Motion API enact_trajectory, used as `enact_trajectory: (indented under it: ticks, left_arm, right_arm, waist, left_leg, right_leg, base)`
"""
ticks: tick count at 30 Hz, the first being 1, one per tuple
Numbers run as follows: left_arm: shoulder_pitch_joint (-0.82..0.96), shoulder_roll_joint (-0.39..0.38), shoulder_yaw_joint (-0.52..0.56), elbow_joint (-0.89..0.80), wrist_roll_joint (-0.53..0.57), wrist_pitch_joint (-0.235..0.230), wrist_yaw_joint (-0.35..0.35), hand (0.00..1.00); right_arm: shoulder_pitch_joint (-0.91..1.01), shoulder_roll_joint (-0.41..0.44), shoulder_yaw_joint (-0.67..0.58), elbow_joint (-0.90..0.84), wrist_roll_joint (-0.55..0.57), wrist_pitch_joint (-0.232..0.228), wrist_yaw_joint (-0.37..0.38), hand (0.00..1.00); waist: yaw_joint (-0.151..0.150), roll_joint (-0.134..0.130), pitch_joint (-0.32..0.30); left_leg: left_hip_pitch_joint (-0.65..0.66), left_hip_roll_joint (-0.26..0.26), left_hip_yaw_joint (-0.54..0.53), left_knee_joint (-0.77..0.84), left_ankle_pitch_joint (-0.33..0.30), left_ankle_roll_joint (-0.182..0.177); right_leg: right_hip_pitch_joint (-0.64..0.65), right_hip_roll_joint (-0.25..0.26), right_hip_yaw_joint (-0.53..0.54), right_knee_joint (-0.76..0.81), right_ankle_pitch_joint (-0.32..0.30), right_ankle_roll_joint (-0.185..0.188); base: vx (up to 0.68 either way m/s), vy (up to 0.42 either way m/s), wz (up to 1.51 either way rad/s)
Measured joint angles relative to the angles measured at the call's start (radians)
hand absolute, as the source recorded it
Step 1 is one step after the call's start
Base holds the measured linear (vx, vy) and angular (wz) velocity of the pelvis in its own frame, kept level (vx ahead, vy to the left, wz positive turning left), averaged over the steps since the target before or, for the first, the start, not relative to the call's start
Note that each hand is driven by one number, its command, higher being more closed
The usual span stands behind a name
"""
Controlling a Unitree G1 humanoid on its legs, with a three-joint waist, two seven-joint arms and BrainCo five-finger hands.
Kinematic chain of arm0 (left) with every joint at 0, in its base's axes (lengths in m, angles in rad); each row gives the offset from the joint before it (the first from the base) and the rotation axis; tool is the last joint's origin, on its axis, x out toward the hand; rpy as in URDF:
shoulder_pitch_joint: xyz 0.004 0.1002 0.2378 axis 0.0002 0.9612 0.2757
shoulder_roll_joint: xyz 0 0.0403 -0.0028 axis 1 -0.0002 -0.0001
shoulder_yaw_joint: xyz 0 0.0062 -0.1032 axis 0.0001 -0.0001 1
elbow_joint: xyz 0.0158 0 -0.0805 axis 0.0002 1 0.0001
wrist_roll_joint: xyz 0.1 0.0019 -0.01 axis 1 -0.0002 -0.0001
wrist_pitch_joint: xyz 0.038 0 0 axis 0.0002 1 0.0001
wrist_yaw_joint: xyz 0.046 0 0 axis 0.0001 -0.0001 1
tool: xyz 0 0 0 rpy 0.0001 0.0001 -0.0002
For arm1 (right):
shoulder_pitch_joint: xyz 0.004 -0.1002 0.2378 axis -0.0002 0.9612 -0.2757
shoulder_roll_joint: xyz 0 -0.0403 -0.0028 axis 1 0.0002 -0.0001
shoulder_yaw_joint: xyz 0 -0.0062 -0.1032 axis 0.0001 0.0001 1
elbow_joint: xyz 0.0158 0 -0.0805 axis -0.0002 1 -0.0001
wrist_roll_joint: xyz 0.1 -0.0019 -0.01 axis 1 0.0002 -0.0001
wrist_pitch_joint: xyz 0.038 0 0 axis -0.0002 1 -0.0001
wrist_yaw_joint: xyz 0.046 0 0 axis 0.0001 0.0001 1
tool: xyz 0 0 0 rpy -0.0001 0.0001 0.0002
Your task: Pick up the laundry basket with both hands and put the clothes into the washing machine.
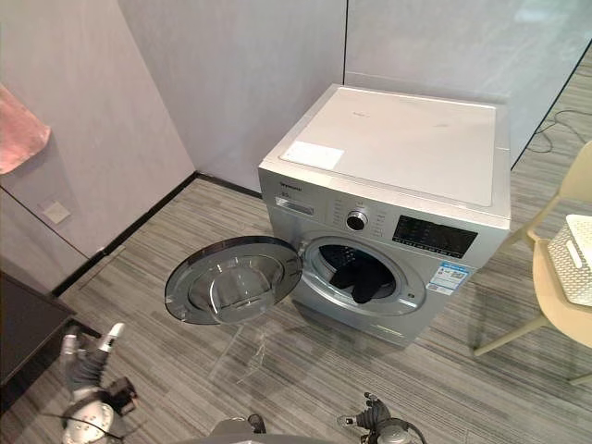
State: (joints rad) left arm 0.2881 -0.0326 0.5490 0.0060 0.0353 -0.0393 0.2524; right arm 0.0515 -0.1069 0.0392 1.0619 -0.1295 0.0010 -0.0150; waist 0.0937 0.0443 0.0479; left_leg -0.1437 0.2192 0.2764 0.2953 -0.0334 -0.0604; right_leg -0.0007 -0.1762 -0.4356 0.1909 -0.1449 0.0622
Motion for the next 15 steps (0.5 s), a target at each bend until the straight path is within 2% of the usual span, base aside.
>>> enact_trajectory:
  ticks: [2, 4, 7, 10, 12, 13, 14, 15]
  left_arm:
    - [-0.068, 0.086, 0.073, 0.007, 0.074, 0.029, 0.055, 0.00]
    - [-0.143, 0.180, 0.093, 0.059, 0.116, 0.049, 0.073, 0.00]
    - [-0.276, 0.328, 0.101, 0.225, 0.181, 0.108, 0.072, 0.00]
    - [-0.295, 0.418, 0.143, 0.255, 0.212, 0.140, 0.043, 0.00]
    - [-0.343, 0.471, 0.140, 0.277, 0.212, 0.138, 0.029, 0.00]
    - [-0.419, 0.532, 0.127, 0.320, 0.198, 0.131, 0.014, 0.00]
    - [-0.451, 0.557, 0.118, 0.340, 0.185, 0.128, 0.005, 0.00]
    - [-0.525, 0.594, 0.100, 0.386, 0.135, 0.115, -0.017, 0.00]
  right_arm:
    - [0.000, -0.001, -0.003, 0.013, -0.024, -0.008, 0.014, 0.00]
    - [-0.002, -0.009, -0.008, 0.013, -0.042, -0.016, 0.024, 0.00]
    - [-0.003, -0.029, -0.033, 0.011, -0.065, -0.015, 0.041, 0.00]
    - [0.001, -0.026, -0.037, -0.050, -0.050, -0.011, 0.039, 0.00]
    - [-0.004, -0.026, -0.033, -0.083, -0.027, -0.012, 0.036, 0.00]
    - [-0.017, -0.024, -0.021, -0.124, -0.021, -0.011, 0.035, 0.00]
    - [-0.026, -0.023, -0.014, -0.142, -0.018, -0.011, 0.035, 0.00]
    - [-0.044, -0.020, 0.004, -0.185, -0.014, -0.012, 0.031, 0.00]
  waist:
    - [-0.008, -0.021, 0.010]
    - [-0.025, -0.028, 0.011]
    - [-0.027, -0.040, 0.034]
    - [-0.027, -0.069, 0.075]
    - [-0.027, -0.084, 0.117]
    - [-0.022, -0.103, 0.159]
    - [-0.023, -0.115, 0.173]
    - [-0.023, -0.115, 0.205]
  left_leg:
    - [0.002, -0.031, -0.137, -0.003, 0.000, -0.001]
    - [0.009, -0.048, -0.156, -0.049, 0.000, -0.002]
    - [0.034, -0.076, -0.137, -0.155, 0.013, -0.023]
    - [-0.005, -0.078, -0.064, -0.138, -0.003, -0.012]
    - [-0.057, -0.073, -0.049, -0.103, -0.007, -0.006]
    - [-0.124, -0.061, -0.034, -0.065, -0.010, -0.003]
    - [-0.149, -0.057, -0.032, -0.055, -0.010, -0.003]
    - [-0.206, -0.041, -0.019, -0.032, -0.010, -0.002]
  right_leg:
    - [0.035, 0.003, 0.008, -0.061, 0.039, 0.008]
    - [0.046, 0.004, -0.005, -0.103, 0.079, 0.024]
    - [0.006, -0.012, 0.014, -0.129, 0.118, 0.034]
    - [-0.071, -0.030, 0.083, -0.103, 0.138, 0.035]
    - [-0.129, -0.036, 0.093, -0.075, 0.145, 0.029]
    - [-0.199, -0.035, 0.108, -0.052, 0.152, 0.027]
    - [-0.222, -0.035, 0.107, -0.049, 0.156, 0.028]
    - [-0.265, -0.035, 0.095, -0.049, 0.166, 0.025]
  base:
    - [0.02, 0.105, -0.14]
    - [0.01, 0.107, 0.13]
    - [-0.08, 0.110, -0.09]
    - [-0.14, 0.121, -0.61]
    - [-0.16, 0.066, -0.31]
    - [-0.20, 0.059, -0.23]
    - [-0.23, 0.055, -0.18]
    - [-0.17, 0.018, -0.02]
